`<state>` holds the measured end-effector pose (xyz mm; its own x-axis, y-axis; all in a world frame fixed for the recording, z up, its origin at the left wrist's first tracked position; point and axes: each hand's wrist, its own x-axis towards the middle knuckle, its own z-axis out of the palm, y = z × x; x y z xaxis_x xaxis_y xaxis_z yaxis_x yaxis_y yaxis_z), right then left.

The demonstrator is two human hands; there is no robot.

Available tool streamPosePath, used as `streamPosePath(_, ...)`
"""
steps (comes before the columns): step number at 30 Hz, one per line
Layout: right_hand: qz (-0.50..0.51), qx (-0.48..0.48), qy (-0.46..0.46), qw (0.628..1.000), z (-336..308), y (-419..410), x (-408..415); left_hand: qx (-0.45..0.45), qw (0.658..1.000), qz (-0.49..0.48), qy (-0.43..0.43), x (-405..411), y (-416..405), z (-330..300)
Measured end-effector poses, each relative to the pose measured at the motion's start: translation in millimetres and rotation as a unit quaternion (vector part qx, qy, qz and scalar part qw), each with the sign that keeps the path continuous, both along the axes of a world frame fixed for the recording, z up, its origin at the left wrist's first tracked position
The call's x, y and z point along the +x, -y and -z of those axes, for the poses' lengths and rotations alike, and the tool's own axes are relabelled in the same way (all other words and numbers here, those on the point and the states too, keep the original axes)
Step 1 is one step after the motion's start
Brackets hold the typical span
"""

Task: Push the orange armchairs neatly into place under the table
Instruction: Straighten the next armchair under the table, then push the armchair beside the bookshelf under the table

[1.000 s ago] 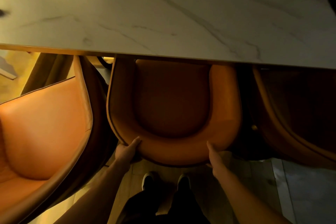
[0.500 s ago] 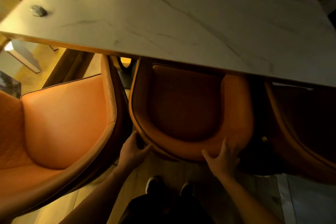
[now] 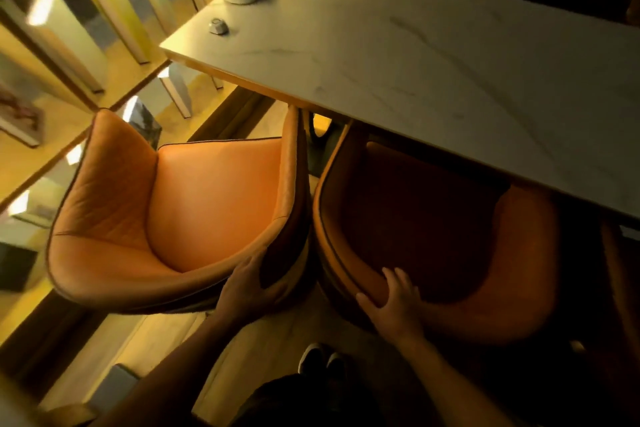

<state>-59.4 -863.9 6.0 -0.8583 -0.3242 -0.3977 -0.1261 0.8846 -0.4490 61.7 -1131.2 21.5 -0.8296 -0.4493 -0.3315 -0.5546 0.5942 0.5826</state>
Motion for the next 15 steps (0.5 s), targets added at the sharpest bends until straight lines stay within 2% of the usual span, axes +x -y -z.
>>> streamPosePath(10, -0.071, -0.029, 0.006, 0.997, -6.2, 44.6, 1.6, -0.059, 0.997, -0.051, 0.016, 38.9, 53.2, -8.3)
streamPosePath(15, -0.079, -0.041, -0.019, 0.996, -5.1, 88.9, 4.6, -0.058, 0.998, -0.020, 0.017, 48.1, 99.1, 6.2)
